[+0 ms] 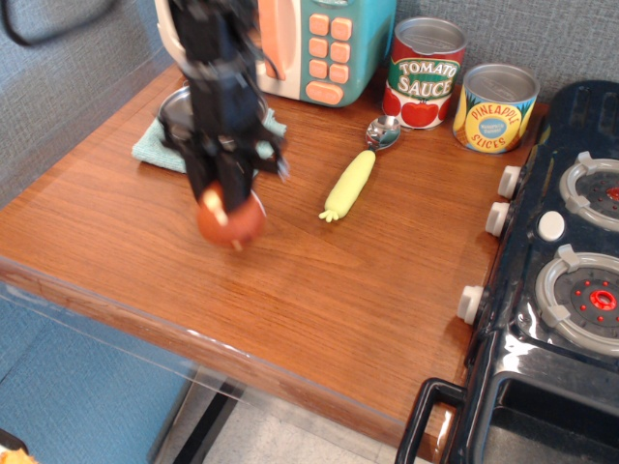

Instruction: Move the mushroom to the left corner of the table.

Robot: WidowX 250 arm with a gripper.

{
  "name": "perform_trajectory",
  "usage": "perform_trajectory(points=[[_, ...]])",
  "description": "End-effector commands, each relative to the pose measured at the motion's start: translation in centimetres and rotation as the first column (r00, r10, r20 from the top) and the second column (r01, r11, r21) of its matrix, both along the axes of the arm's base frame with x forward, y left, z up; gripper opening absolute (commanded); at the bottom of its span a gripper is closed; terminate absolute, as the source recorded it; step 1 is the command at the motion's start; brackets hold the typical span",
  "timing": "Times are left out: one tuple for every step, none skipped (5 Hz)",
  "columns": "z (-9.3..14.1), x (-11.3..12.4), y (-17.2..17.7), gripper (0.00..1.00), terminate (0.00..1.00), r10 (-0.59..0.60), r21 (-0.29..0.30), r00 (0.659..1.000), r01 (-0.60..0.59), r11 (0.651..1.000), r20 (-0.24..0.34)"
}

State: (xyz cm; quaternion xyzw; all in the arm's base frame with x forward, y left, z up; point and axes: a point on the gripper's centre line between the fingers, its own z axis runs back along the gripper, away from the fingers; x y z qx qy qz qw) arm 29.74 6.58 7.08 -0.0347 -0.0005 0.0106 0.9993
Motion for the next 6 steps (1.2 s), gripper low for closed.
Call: perform_trajectory(points=[[3.8,-2.0,6.6,0.00,0.00,0.084,0.085,0.996,-0.087,0.993,0.037],[2.3,-3.1,9.9,0.00,0.00,0.149,0.124,0.989,-0.146,0.981,-0.016],[1.4,-4.0,12.3,0.00,0.00,0.194,0.151,0.979,-0.183,0.972,-0.065],[0.7,-4.2,13.6,0.00,0.00,0.211,0.169,0.973,-0.194,0.966,-0.089],[1.2,-3.8,13.7,1.00,0.00,0.197,0.161,0.978,-0.183,0.970,-0.075],[2.6,-3.3,12.7,1.00,0.00,0.157,0.147,0.987,-0.154,0.977,-0.014]])
